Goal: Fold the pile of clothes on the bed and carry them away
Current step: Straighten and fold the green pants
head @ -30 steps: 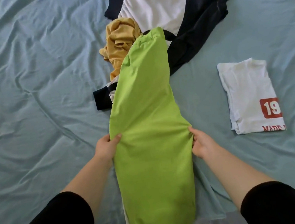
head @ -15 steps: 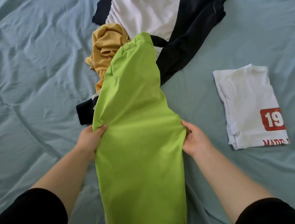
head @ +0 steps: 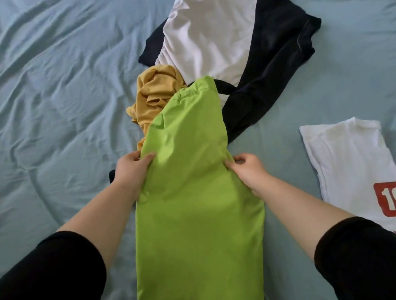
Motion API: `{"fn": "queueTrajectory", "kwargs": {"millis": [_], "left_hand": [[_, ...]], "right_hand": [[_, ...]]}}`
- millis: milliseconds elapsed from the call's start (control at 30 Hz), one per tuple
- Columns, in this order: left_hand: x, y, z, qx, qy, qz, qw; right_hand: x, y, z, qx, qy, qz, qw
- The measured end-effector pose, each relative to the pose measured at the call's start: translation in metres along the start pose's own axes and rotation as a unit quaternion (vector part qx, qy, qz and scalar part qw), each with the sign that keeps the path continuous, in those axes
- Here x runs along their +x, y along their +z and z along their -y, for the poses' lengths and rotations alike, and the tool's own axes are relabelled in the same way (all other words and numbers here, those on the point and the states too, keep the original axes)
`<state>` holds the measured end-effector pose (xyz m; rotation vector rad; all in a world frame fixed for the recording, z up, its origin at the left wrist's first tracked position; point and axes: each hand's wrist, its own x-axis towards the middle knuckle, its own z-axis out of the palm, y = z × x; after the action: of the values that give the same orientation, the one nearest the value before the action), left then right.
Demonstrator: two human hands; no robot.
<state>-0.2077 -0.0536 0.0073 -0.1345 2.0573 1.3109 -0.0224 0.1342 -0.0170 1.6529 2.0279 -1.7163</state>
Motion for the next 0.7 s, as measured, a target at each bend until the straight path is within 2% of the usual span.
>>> {"fn": "queueTrajectory", "kwargs": {"millis": [67,133,233,367,433,533,600,700], "left_hand": [[0.007,-0.004,-0.001,-0.002,0.004,-0.035,0.999],[0.012,-0.009,-0.005,0.014,-0.017,-0.016,1.000],[0.023,-0.009,-0.025,0.049,-0.022,0.050,0.997],[0.036,0.013,-0.052,-0.023,-0.050,0.078,0.995],[0.037,0.024,-0.054,-0.024,-0.076,0.099,0.992],[0.041,0.029,-0.051,0.005,-0.059,0.077,0.995],[0.046,0.027,-0.052,-0.024,-0.029,0.048,0.998],[0.050,0.026,-0.050,-0.050,-0.027,0.041,0.998]], "right_hand": [[0.012,0.002,0.005,-0.051,-0.010,-0.044,0.998],[0.021,0.002,0.013,-0.088,-0.018,-0.041,0.995],[0.035,0.000,0.036,-0.031,-0.038,-0.029,0.998],[0.052,0.006,0.060,0.046,-0.012,-0.025,0.999],[0.055,0.012,0.062,0.081,0.006,-0.015,0.997],[0.059,0.008,0.056,0.040,-0.045,-0.093,0.994],[0.063,0.000,0.052,0.002,-0.078,-0.140,0.987],[0.068,-0.001,0.055,-0.015,-0.077,-0.142,0.987]]}}
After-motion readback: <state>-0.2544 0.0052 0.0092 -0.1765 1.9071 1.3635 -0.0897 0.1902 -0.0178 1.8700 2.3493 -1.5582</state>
